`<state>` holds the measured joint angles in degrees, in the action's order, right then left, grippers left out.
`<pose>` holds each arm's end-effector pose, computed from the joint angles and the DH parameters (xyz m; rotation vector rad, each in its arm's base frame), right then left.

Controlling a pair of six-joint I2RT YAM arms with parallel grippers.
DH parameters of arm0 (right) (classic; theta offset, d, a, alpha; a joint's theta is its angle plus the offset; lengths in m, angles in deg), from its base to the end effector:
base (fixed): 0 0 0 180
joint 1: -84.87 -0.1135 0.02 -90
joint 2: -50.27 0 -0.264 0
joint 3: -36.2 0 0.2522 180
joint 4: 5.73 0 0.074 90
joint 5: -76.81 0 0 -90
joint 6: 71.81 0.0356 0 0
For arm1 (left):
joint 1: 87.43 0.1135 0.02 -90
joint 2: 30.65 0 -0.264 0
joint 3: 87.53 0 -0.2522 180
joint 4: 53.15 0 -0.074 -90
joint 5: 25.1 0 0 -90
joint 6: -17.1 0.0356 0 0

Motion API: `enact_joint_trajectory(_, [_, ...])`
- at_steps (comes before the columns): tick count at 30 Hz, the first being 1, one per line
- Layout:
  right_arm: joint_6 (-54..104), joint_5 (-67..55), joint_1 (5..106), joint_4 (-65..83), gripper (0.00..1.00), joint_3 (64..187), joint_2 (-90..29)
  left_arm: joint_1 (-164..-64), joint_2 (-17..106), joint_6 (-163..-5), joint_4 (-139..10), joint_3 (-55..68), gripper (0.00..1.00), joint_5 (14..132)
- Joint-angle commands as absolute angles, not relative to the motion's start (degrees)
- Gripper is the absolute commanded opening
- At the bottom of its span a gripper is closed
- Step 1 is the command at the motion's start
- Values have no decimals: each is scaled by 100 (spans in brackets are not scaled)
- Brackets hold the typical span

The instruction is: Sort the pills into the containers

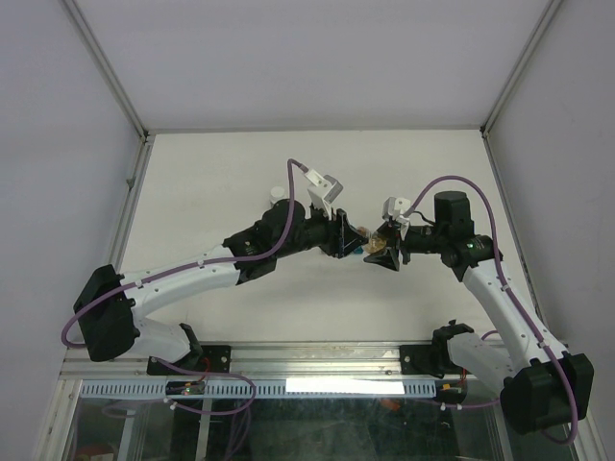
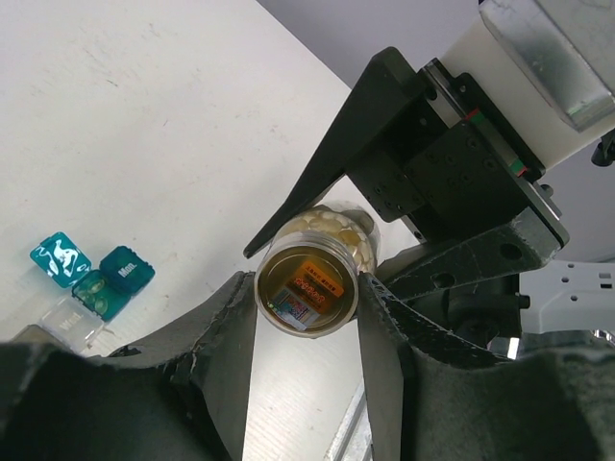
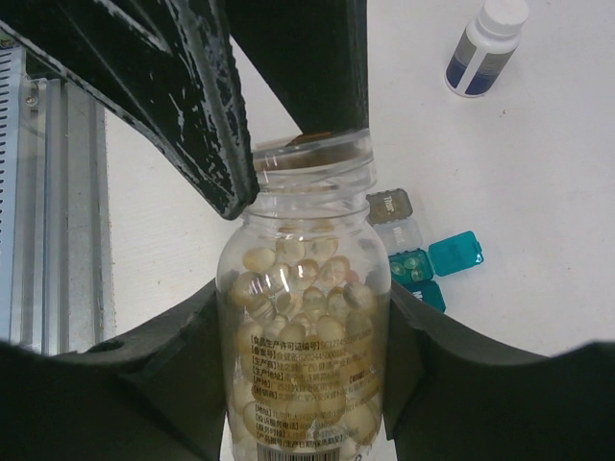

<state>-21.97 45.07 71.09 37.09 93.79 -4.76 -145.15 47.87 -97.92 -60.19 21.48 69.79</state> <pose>0.1787 0.0750 0.2812 -1.3348 1.5111 0.8527 0.1702 -0.2751 0.3116 0.6158 1.8685 -1.0679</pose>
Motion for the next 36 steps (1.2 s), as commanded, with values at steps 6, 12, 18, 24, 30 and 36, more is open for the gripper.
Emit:
enact_joint_trajectory(6, [-2790,4671,7122,3609,0,9514,-257,-14184,4632,-9685,-5826,1921,23,8125])
enact_joint_trajectory(12, [-3171,4524,7036,3531,0,9292,-13,-13808,4803,-9898,-5731,1840,22,9105])
enact_joint_trajectory(18, [-3109,4299,6922,3493,0,9313,-75,-13806,4957,-9998,-5653,1786,22,9253])
enact_joint_trajectory(24, [-3053,4178,6853,3468,0,9335,-116,-13806,5011,-10100,-5527,1803,22,9437])
enact_joint_trajectory(30, [-2794,4039,6850,3369,0,9399,-141,-13806,4970,-10113,-5495,1883,23,9568])
enact_joint_trajectory(36, [-2427,3753,6858,3161,0,9437,-182,-13817,4883,-10092,-5589,1965,23,9376])
